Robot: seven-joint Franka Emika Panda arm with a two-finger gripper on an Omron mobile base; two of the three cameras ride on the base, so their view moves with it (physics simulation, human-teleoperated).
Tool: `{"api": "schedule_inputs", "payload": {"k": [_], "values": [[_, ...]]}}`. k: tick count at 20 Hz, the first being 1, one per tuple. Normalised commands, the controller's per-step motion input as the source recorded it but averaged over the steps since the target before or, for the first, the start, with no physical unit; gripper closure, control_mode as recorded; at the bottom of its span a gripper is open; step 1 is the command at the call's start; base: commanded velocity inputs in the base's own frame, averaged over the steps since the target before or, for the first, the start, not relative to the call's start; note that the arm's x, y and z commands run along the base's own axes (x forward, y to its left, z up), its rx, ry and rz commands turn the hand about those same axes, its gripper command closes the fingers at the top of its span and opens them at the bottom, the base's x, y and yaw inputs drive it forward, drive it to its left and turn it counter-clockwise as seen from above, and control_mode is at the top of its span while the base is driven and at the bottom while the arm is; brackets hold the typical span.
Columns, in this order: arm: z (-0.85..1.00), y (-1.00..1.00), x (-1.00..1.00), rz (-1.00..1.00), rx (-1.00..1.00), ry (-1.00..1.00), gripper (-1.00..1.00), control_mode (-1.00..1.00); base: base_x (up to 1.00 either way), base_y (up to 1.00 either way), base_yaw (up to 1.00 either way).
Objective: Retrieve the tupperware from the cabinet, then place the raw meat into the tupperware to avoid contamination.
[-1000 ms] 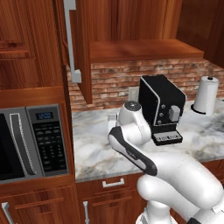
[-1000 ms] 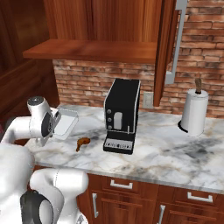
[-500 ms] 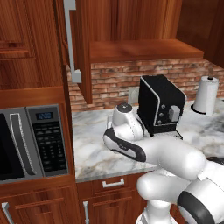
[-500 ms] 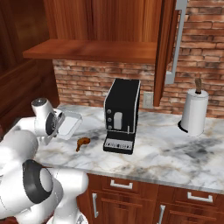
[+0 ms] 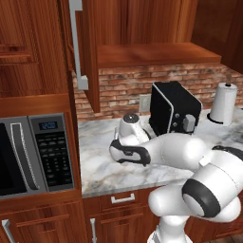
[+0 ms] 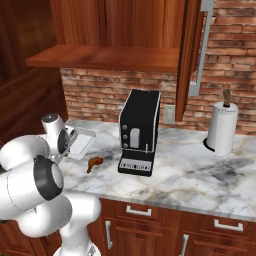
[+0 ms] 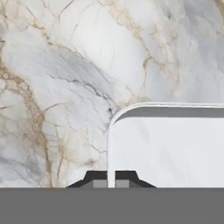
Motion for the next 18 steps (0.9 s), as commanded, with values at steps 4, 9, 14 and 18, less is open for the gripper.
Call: {"api": "schedule_inputs", "payload": {"k": [4,9,14,18], "values": [[-0.15,0.27,0.22,0.00,0.00,0.01,1.00,-1.00,0.00,0.00,0.00],[-0.14,0.24,0.13,0.00,0.00,0.02,1.00,-1.00,0.00,0.00,0.00],[-0.22,0.05,0.15,0.00,0.00,-0.01,1.00,-1.00,0.00,0.00,0.00],[-0.27,0.00,0.15,0.00,0.00,0.00,1.00,-1.00,0.00,0.00,0.00]]}}
